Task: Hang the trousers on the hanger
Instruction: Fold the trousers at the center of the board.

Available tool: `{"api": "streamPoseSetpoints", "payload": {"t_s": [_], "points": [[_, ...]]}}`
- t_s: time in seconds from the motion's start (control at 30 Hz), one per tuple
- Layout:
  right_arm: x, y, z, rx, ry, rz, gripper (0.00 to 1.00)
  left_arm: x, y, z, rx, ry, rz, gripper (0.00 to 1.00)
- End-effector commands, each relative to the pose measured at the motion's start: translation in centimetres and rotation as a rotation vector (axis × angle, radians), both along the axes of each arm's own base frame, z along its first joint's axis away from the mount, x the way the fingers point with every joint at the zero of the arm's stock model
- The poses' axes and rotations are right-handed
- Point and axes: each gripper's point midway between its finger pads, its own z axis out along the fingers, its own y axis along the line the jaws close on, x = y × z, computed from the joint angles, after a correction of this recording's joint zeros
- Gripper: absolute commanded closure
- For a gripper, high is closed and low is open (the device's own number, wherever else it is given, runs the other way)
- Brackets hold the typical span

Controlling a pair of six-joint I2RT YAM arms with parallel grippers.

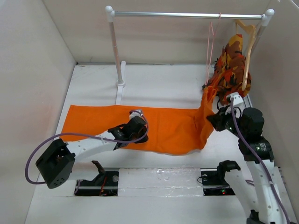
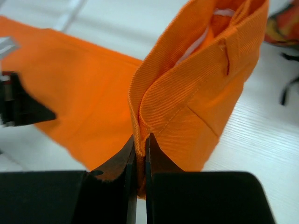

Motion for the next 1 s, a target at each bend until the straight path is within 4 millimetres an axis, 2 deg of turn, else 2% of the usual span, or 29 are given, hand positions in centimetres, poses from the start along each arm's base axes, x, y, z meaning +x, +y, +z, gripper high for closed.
{"api": "streamPoseSetpoints", "payload": {"t_s": [0.0, 0.03, 0.13, 0.17, 0.2, 0.23, 0.27, 0.3, 0.33, 0.37, 0.4, 0.47, 0.5, 0.53, 0.57, 0.6, 0.63, 0.67, 0.7, 0.73, 0.77, 0.8, 0.83, 0.87, 0.9, 0.93, 0.97], "points": [[-0.5, 3.0, 4.8, 0.138, -0.075, 0.021, 1.0, -0.2, -1.7, 0.0, -0.03, -0.014, -0.053, 1.0], [-0.6, 3.8, 6.3, 0.159, -0.102, 0.048, 1.0, -0.2, -1.9, -0.1, -0.026, -0.021, -0.059, 1.0], [-0.7, 7.2, 8.9, 0.187, -0.121, 0.136, 1.0, -0.9, -2.5, -1.5, 0.015, -0.014, -0.081, 1.0], [-0.6, 7.4, 11.3, 0.195, -0.17, 0.123, 1.0, -0.9, -2.4, -1.9, 0.025, -0.006, -0.075, 1.0], [-0.9, 9.5, 11.8, 0.193, -0.157, 0.185, 1.0, -1.4, -2.4, -2.9, 0.048, 0.015, -0.079, 1.0], [-0.9, 10.4, 12.6, 0.193, -0.164, 0.2, 1.0, -1.7, -2.4, -3.4, 0.06, 0.025, -0.082, 1.0], [-0.7, 10.6, 14.8, 0.205, -0.204, 0.177, 1.0, -1.8, -2.3, -3.8, 0.068, 0.033, -0.078, 1.0], [-0.1, 11.7, 15.0, 0.191, -0.198, 0.18, 1.0, -1.9, -2.7, -4.1, 0.06, 0.03, -0.085, 1.0], [-0.6, 12.9, 15.6, 0.194, -0.204, 0.216, 1.0, -2.0, -2.8, -4.4, 0.056, 0.038, -0.08, 1.0], [-0.4, 13.4, 16.1, 0.191, -0.212, 0.222, 1.0, -2.2, -2.9, -4.5, 0.055, 0.039, -0.085, 1.0], [-0.2, 13.9, 17.8, 0.207, -0.244, 0.238, 1.0, -2.1, -3.0, -4.7, 0.054, 0.039, -0.082, 1.0], [0.7, 15.2, 18.3, 0.218, -0.252, 0.267, 1.0, -2.5, -3.5, -4.8, 0.049, 0.047, -0.091, 1.0], [0.7, 15.3, 19.6, 0.229, -0.28, 0.268, 1.0, -2.9, -3.9, -4.9, 0.048, 0.049, -0.104, 1.0], [1.4, 15.2, 19.9, 0.222, -0.285, 0.254, 1.0, -2.9, -4.2, -4.9, 0.052, 0.045, -0.106, 1.0], [2.0, 14.4, 20.4, 0.215, -0.301, 0.227, 1.0, -3.6, -4.5, -5.4, 0.065, 0.055, -0.126, 1.0], [1.8, 14.1, 22.0, 0.221, -0.334, 0.245, 1.0, -3.7, -5.3, -5.0, 0.056, 0.051, -0.137, 1.0], [2.1, 13.7, 22.6, 0.22, -0.348, 0.236, 1.0, -3.9, -5.8, -4.9, 0.057, 0.046, -0.146, 1.0], [2.3, 12.6, 24.2, 0.221, -0.385, 0.221, 1.0, -4.6, -6.9, -4.8, 0.059, 0.043, -0.173, 1.0], [2.6, 12.2, 24.0, 0.21, -0.385, 0.214, 1.0, -4.9, -7.6, -4.8, 0.06, 0.042, -0.19, 1.0], [2.5, 11.5, 25.5, 0.218, -0.417, 0.21, 1.0, -5.1, -8.4, -4.7, 0.059, 0.037, -0.206, 1.0], [3.0, 10.5, 26.2, 0.201, -0.432, 0.201, 1.0, -6.0, -10.8, -4.4, 0.061, 0.029, -0.259, 1.0], [3.0, 10.5, 26.2, 0.201, -0.432, 0.201, 1.0, -6.0, -10.8, -4.4, 0.061, 0.029, -0.26, 1.0], [2.8, 10.0, 27.4, 0.209, -0.457, 0.198, 1.0, -6.2, -11.7, -4.4, 0.062, 0.027, -0.277, 1.0], [2.6, 10.0, 27.8, 0.212, -0.468, 0.213, 1.0, -6.6, -12.1, -5.4, 0.093, 0.037, -0.296, 1.0], [3.0, 9.2, 28.2, 0.206, -0.479, 0.192, 1.0, -6.7, -14.3, -4.3, 0.07, 0.011, -0.328, 1.0], [2.9, 8.9, 28.6, 0.207, -0.49, 0.189, 1.0, -6.5, -15.1, -4.1, 0.068, 0.007, -0.334, 1.0], [2.5, 8.8, 29.3, 0.211, -0.506, 0.203, 1.0, -7.0, -15.6, -5.0, 0.094, 0.016, -0.354, 1.0]]}}
